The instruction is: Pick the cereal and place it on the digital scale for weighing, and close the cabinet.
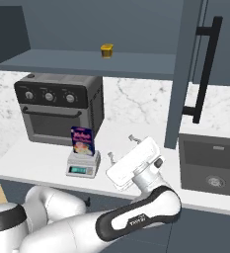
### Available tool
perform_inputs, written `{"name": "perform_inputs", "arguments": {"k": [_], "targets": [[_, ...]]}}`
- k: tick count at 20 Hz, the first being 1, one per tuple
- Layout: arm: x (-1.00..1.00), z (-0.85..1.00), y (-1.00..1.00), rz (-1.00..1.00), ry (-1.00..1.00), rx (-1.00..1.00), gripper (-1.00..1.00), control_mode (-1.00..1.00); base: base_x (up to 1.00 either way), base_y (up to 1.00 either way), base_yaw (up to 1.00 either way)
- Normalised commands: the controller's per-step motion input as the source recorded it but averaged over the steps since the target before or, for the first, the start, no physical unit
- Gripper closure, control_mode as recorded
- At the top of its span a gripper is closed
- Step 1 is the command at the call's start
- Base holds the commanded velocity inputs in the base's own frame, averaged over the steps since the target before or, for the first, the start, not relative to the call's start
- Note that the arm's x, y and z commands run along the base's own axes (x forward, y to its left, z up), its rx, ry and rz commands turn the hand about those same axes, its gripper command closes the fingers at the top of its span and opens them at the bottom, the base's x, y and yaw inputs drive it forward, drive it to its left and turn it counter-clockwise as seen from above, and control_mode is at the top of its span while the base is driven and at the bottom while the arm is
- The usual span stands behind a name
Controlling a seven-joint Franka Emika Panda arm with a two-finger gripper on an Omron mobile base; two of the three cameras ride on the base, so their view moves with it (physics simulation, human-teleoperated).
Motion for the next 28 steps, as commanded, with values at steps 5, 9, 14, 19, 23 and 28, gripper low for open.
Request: {"name": "perform_inputs", "arguments": {"k": [5, 9, 14, 19, 23, 28], "targets": [[-0.58, 0.36, -0.71, -0.18, 0.04, 0.08, -1.0, -1.0, 0.0, 0.0, 0.0], [-0.36, 0.19, -0.69, -0.17, 0.06, 0.05, -1.0, -1.0, 0.0, 0.0, 0.0], [-0.02, 0.1, -0.72, -0.14, 0.07, 0.05, -1.0, -1.0, 0.0, 0.0, 0.0], [0.1, 0.0, -0.62, -0.11, 0.12, 0.03, -1.0, -1.0, 0.0, 0.0, 0.0], [0.23, 0.03, -0.28, -0.09, 0.19, 0.0, -1.0, -1.0, 0.0, 0.0, 0.0], [0.19, 0.36, -0.35, -0.06, 0.17, 0.01, -1.0, -1.0, 0.0, 0.0, 0.0]]}}
